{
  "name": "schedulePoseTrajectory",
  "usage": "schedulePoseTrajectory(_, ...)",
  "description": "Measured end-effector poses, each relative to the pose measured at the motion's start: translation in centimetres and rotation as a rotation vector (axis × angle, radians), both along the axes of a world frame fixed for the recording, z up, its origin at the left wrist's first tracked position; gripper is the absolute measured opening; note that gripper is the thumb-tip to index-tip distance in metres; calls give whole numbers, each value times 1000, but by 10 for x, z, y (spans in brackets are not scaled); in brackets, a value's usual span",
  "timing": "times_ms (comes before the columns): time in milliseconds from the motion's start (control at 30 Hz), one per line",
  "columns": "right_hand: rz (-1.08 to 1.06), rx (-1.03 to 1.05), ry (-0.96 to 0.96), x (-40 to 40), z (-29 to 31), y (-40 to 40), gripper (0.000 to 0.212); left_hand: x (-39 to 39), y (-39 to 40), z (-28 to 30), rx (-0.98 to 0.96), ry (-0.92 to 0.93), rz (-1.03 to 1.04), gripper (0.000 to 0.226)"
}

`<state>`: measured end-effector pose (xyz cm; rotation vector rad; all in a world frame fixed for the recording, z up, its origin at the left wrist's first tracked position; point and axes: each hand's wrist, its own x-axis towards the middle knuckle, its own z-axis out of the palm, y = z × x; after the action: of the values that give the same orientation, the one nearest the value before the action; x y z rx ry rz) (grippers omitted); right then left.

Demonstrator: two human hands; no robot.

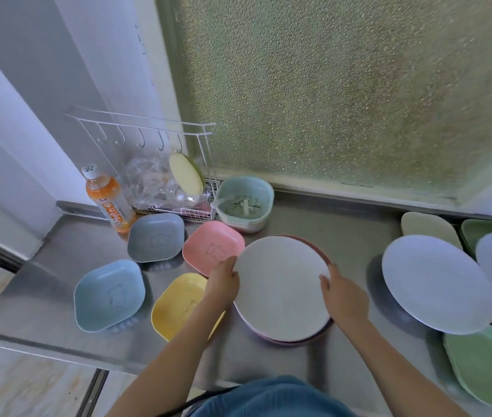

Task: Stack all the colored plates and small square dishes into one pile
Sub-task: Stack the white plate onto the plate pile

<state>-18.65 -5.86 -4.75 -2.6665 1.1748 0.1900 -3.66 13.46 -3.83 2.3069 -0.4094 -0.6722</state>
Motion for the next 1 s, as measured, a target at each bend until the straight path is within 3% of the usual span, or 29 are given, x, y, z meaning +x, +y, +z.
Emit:
schedulePoseTrajectory(433,-245,313,-104,5,-10,-6,53,-2,-6,-7,-121,57,118,50)
schedulePoseTrajectory(567,-266,272,-179,-3,-4,-9,46,-9,-13,-3,-121,49,95,51)
schedulePoseTrajectory(767,-53,63,-32,-4,-1,-4,43,-5,-15,-3,-59,25,87,47)
schedulePoseTrajectory(1000,-12,-12,-22,-8,-3,-4,44,-9,-16,2,-76,21,86,46)
